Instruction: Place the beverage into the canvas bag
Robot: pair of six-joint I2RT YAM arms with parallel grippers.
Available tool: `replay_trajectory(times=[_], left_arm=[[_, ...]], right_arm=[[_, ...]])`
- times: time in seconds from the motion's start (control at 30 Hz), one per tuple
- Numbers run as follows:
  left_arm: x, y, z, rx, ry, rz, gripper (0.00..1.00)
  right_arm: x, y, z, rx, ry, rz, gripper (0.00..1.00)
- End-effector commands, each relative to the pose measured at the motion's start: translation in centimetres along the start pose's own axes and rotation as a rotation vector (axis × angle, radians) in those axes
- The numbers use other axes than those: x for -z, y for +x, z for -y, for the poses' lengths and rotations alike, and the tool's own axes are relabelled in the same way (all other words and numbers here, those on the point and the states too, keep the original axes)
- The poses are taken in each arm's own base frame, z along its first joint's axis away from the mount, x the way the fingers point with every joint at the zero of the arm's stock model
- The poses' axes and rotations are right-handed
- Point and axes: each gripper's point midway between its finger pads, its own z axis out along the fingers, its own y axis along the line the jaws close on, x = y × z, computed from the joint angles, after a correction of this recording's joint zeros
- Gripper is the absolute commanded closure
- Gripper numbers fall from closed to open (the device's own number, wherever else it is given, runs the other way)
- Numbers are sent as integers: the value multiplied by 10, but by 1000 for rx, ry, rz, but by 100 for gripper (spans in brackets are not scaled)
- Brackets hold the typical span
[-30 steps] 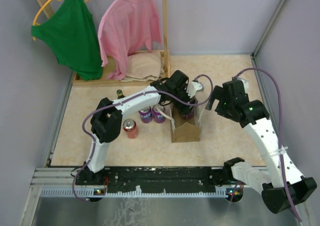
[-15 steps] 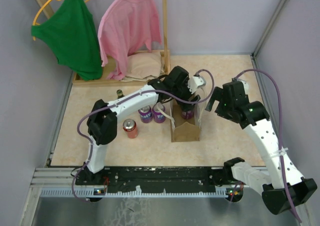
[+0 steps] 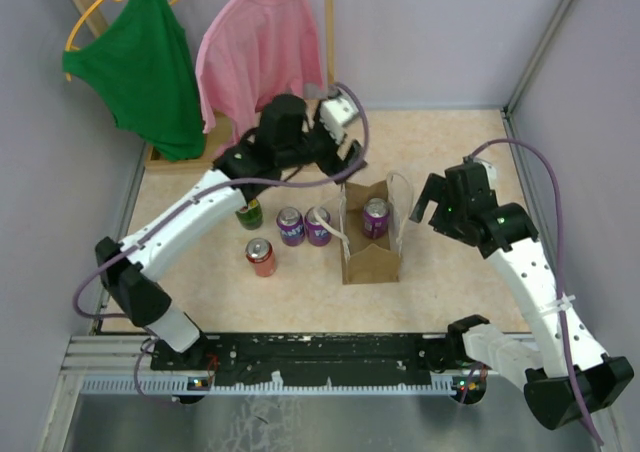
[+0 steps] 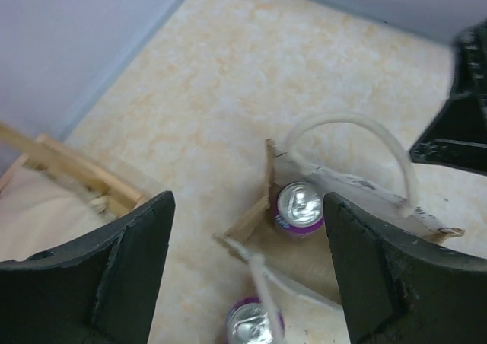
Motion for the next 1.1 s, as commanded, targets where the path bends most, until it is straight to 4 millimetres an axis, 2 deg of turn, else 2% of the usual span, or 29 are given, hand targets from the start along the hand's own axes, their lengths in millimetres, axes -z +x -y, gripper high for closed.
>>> replay_trajectory(times=[0.0,0.07,0.13,0.2,0.33,0.43,0.5,0.6,0.8,1.07], left_arm=[[50,32,-65,180,-110,-83,16],[76,69,-86,239,-144,-168,16],[102,93,-90,222,-155,-227,16],[125,110,-78,181,-134,-284,14],[162,163,-37,183,-27,-477,12],[184,187,-15,189,36,-568,10],[194,199,-7,188,62,-619,10],[200,216,-3,195,68,-682,9],[191,235,8,266,134,-735,8],[184,262,-5,248,86,-808,8]], right_arm=[[4,-15,-7,-17,-30,52,1],[4,-17,-7,-8,-22,53,1],[3,-17,-6,-1,-15,51,1],[2,-18,-7,4,-14,47,1],[-2,-18,-8,14,-11,39,1],[-4,-17,-9,32,-8,27,1],[-6,-17,-9,43,-8,20,1],[-9,-18,-12,53,-14,19,1],[-10,-21,-17,48,-28,20,1],[-4,-16,-9,34,-16,22,1]])
